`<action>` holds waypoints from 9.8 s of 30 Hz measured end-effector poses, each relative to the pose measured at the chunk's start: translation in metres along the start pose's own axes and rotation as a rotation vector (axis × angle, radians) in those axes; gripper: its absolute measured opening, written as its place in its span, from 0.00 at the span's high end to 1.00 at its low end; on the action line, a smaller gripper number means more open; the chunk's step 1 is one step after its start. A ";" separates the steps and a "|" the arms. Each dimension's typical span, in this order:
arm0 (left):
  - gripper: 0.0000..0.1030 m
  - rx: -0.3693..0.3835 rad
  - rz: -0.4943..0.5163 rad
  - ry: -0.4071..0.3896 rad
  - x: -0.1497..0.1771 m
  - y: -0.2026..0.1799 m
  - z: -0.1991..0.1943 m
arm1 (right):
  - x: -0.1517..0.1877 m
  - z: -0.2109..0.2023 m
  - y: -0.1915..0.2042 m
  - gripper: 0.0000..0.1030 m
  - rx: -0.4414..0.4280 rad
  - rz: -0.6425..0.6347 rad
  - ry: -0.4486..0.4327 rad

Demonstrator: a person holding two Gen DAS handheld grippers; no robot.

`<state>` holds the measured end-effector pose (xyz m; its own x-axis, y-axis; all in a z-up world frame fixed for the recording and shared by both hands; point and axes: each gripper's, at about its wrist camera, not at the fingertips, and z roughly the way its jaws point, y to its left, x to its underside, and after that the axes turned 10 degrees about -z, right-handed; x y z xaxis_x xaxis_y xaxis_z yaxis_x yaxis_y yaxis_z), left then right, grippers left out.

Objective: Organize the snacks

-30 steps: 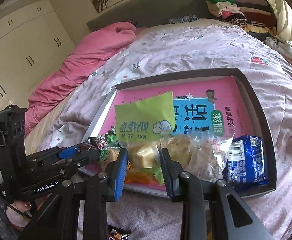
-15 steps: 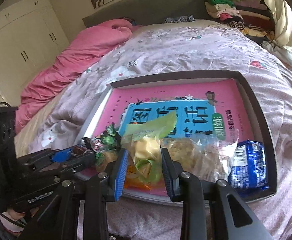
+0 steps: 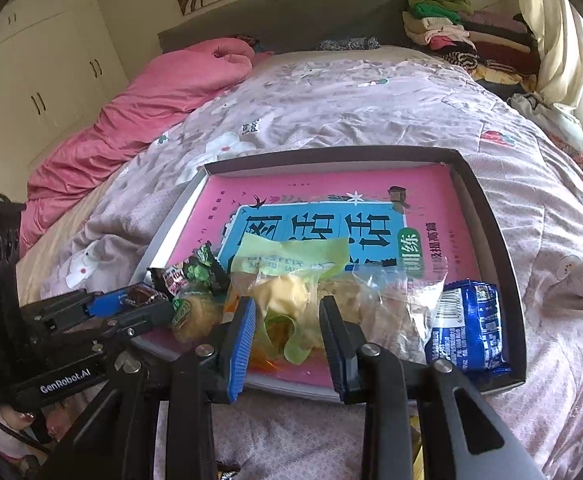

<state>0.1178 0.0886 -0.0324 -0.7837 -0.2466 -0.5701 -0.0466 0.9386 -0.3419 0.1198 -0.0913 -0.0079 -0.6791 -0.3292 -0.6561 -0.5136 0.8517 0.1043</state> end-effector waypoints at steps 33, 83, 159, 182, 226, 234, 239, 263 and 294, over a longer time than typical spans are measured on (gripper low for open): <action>0.38 0.132 0.061 0.150 0.054 -0.044 -0.041 | 0.075 -0.072 -0.024 0.51 0.105 0.058 0.044; 0.71 0.095 -0.033 -0.058 0.021 -0.038 -0.060 | 0.052 -0.090 -0.047 0.78 0.058 0.156 -0.107; 0.41 0.080 -0.059 -0.079 -0.017 -0.003 -0.009 | -0.007 -0.014 -0.020 0.68 0.068 0.073 -0.094; 0.23 0.055 -0.005 -0.137 -0.009 -0.021 -0.040 | -0.001 -0.065 -0.021 0.35 0.165 0.040 -0.209; 0.21 -0.094 -0.019 -0.033 0.067 -0.057 -0.081 | 0.072 -0.119 0.003 0.05 0.196 0.037 -0.149; 0.21 -0.125 -0.036 -0.031 0.076 -0.057 -0.093 | 0.084 -0.119 0.020 0.03 0.196 0.012 -0.106; 0.21 -0.136 -0.040 -0.037 0.076 -0.056 -0.095 | 0.087 -0.120 0.018 0.03 0.204 0.024 -0.104; 0.21 -0.128 -0.035 -0.035 0.077 -0.059 -0.094 | 0.089 -0.119 0.020 0.03 0.207 0.008 -0.101; 0.21 -0.127 -0.015 -0.050 0.077 -0.062 -0.096 | 0.091 -0.117 0.020 0.03 0.209 0.012 -0.097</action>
<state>0.0014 0.0350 0.0165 -0.7509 -0.2695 -0.6030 -0.1383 0.9569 -0.2555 -0.0138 -0.1524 0.0217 -0.6257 -0.2870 -0.7253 -0.3792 0.9245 -0.0386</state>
